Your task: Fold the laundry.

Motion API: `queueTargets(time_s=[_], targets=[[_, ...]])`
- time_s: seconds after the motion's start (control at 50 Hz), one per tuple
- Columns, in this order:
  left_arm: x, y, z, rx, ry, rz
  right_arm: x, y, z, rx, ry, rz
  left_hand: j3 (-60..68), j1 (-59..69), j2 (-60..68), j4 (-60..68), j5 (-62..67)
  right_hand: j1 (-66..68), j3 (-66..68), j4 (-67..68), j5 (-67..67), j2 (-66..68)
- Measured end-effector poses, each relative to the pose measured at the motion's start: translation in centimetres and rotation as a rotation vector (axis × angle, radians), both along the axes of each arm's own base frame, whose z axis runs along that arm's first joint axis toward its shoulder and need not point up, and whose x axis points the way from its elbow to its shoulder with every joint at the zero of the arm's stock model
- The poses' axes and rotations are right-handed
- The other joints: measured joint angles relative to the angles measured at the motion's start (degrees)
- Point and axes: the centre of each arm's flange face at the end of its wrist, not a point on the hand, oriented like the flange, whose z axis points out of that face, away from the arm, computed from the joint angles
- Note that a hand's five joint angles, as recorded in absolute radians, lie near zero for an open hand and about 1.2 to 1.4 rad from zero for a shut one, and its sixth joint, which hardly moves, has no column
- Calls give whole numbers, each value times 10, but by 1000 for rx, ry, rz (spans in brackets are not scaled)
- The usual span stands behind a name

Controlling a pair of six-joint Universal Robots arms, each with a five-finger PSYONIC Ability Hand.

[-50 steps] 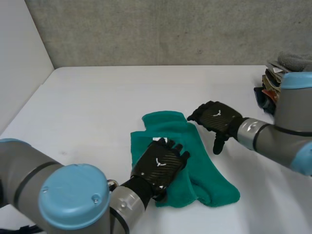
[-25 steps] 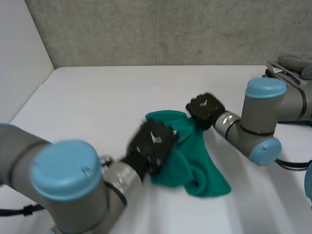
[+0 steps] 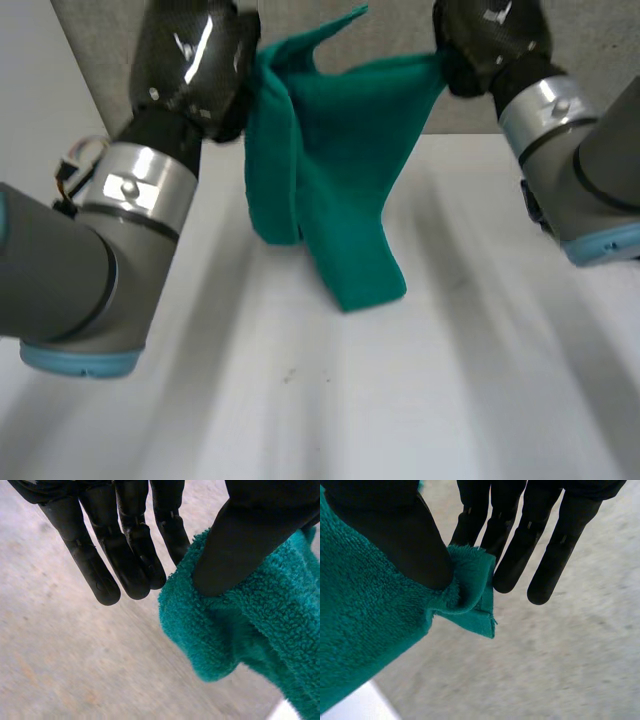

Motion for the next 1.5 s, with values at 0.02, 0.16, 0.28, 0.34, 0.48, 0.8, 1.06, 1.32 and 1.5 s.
queueTargets(time_s=[0.02, 0.16, 0.28, 0.34, 0.48, 0.8, 1.06, 1.32, 1.5], targets=[[0, 2, -4, 14, -6, -5, 1, 1, -5, 15, 10, 11, 0, 0, 0, 0, 0, 0, 0, 0, 1, 0], [-3, 28, -41, 142, -52, -66, 15, -4, -67, 166, 103, 124, 0, 0, 0, 2, 0, 0, 2, 0, 1, 0], [-5, 51, -41, 165, -56, -113, 38, -21, -122, 255, 126, 191, 0, 0, 0, 2, 0, 0, 2, 1, 1, 0], [-5, 58, -34, 155, -50, -125, 51, -25, -134, 270, 103, 221, 0, 0, 0, 2, 0, 0, 2, 1, 1, 0], [-2, 67, -8, 108, -19, -135, 80, -22, -135, 283, -58, 343, 0, 0, 0, 2, 0, -276, -316, -319, -302, -317], [-3, 64, 21, 42, 17, -126, -13, -8, -96, 612, 0, 27, 0, 0, 0, 2, 0, -508, -562, -564, -531, -551], [-5, 62, 39, 13, 40, -129, -26, 65, -165, 1019, 33, 34, 0, 0, 0, 2, 0, -508, -562, -564, -531, -551], [-9, 72, 52, 4, 56, -156, 38, 96, -195, 1072, -198, 250, 0, 0, 0, 2, 0, -43, -93, -99, -69, -75], [2, 75, 60, 18, 79, -95, 13, 40, -155, 732, -134, 27, 0, 0, 0, 2, 0, 8, 0, 0, 5, 4]])
